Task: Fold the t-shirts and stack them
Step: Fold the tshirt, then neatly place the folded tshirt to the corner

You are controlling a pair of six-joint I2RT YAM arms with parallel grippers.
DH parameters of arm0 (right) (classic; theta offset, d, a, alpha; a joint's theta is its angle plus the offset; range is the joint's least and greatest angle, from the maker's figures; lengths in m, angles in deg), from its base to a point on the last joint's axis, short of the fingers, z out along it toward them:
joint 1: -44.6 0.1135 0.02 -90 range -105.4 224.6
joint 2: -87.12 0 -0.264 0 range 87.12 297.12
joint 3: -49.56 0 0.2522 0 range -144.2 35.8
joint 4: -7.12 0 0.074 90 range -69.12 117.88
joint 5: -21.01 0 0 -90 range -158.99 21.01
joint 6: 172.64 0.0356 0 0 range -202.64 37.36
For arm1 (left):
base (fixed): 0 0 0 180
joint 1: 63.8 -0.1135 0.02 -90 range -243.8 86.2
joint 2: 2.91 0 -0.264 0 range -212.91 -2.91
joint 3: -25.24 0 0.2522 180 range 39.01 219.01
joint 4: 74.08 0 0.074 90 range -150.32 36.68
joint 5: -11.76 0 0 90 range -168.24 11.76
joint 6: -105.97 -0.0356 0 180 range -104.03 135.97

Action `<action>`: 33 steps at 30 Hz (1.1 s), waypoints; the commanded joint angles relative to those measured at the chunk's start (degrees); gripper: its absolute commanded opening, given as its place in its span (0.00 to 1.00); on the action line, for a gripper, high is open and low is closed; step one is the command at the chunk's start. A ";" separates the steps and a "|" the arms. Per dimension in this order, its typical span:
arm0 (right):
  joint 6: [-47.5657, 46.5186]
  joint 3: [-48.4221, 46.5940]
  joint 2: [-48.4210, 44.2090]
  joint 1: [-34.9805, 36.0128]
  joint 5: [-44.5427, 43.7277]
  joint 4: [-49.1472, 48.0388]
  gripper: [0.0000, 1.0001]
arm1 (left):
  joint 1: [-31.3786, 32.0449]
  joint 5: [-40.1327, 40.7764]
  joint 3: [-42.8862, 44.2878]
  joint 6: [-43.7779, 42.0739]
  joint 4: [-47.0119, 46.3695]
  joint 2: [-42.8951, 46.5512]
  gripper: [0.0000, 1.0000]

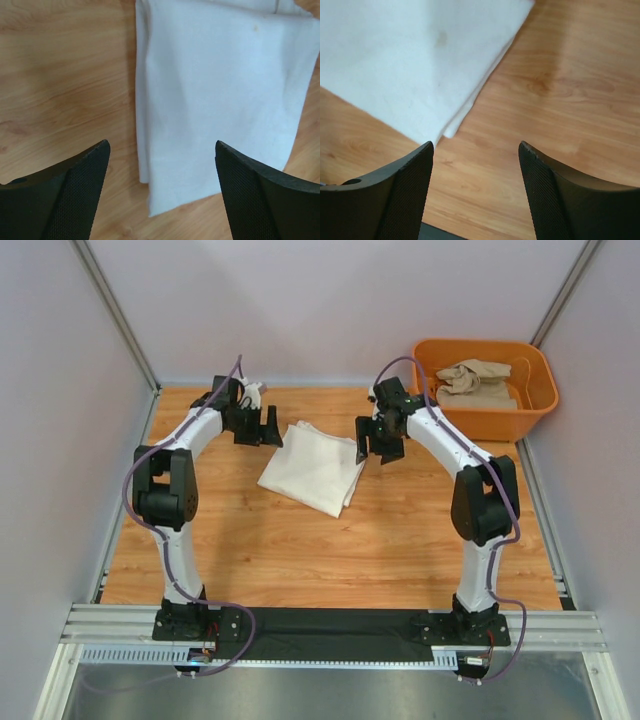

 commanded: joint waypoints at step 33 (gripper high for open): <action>1.81 25.22 -34.60 0.26 12.67 -4.34 0.71 | 4.90 -9.04 41.22 -8.37 7.54 -31.47 0.90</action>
